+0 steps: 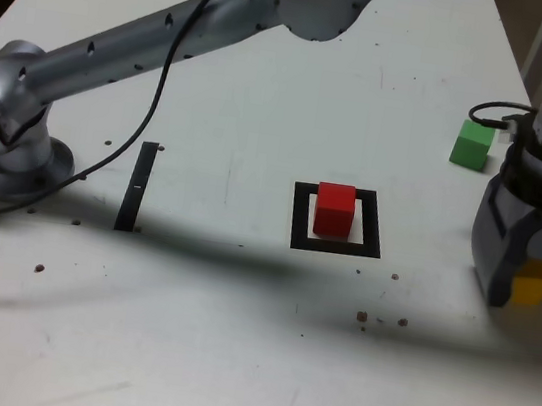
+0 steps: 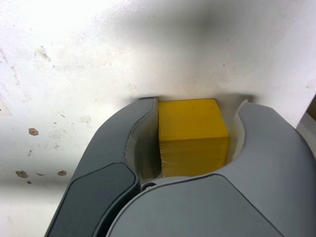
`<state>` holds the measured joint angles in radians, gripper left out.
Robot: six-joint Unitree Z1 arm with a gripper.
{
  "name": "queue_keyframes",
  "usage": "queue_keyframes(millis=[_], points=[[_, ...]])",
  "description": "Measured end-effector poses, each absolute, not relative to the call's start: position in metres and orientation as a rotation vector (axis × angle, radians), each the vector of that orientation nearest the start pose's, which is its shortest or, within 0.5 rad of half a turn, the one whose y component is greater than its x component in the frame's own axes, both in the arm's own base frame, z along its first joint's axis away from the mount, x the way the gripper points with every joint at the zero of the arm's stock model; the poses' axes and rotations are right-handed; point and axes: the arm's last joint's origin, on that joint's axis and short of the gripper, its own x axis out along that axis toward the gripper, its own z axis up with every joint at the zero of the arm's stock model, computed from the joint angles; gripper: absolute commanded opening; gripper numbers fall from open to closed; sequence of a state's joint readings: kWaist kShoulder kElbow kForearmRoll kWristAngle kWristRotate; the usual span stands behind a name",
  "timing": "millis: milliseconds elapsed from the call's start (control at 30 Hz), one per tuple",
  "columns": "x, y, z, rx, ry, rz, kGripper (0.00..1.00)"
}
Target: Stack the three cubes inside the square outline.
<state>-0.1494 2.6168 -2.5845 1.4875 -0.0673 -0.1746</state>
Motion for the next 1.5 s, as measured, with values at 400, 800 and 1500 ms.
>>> queue_keyframes(millis=[400,800,1500], points=[[0.510,-0.079,0.230,-0.054,1.546,-0.034,0.30],[0.470,-0.073,0.282,0.002,1.558,-0.084,0.30],[0.380,-0.024,0.301,-0.007,1.608,-0.077,0.30]])
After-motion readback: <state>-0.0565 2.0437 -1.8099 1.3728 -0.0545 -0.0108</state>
